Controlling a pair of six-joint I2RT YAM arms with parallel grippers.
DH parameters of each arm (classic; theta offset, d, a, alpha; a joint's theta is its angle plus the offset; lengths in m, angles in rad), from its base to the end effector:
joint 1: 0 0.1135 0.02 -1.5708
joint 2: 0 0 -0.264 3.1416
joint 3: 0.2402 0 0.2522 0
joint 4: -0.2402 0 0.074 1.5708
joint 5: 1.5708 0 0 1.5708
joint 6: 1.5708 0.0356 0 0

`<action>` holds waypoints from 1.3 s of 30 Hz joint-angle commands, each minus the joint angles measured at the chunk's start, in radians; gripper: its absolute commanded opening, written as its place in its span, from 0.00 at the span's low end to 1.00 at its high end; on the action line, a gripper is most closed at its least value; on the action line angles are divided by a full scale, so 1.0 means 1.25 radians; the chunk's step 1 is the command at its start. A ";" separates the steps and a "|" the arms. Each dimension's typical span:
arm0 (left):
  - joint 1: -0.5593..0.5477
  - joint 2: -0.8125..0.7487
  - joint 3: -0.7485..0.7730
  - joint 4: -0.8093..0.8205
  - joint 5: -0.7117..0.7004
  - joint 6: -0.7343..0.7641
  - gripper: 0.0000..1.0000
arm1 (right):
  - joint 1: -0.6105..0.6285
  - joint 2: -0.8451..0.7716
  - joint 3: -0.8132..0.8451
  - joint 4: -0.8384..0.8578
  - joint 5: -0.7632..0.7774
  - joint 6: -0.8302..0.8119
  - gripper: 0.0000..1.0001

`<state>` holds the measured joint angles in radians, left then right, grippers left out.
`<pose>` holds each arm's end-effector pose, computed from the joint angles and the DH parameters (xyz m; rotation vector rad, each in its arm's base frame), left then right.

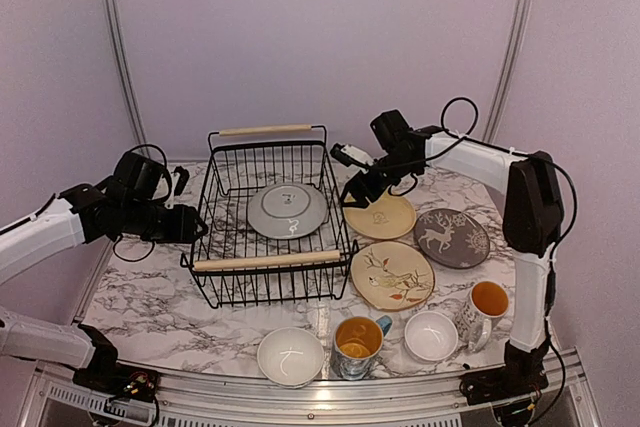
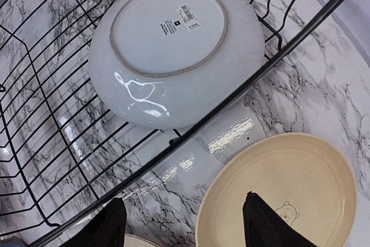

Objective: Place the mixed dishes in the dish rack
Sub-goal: Move the dish rack to the center of the board, then move the plate to the dish rack.

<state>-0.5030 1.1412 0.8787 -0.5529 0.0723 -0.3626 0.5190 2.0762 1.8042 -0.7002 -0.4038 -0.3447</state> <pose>0.2066 -0.1166 0.2682 0.2062 2.4325 -0.4863 0.3925 0.2403 0.2483 -1.1999 2.2233 0.5818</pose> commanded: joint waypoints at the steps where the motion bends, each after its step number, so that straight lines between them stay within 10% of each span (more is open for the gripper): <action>1: -0.001 -0.065 0.095 -0.054 -0.106 -0.034 0.54 | 0.008 0.005 0.023 -0.015 0.034 0.000 0.67; 14: -0.024 0.268 0.421 0.111 0.000 -0.112 0.63 | 0.009 -0.138 0.011 0.021 0.244 -0.083 0.70; 24: -0.088 0.529 0.589 0.039 -0.139 -0.123 0.64 | 0.165 -0.049 0.137 0.001 0.343 -0.201 0.73; 39: -0.060 0.269 0.408 0.139 -0.299 -0.133 0.69 | 0.301 0.209 0.291 -0.050 0.526 -0.414 0.79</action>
<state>-0.5854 1.5360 1.4403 -0.4339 -0.2787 -0.5213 0.8810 2.2837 2.0678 -0.7238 0.1844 -0.7769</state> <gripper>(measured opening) 0.692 0.781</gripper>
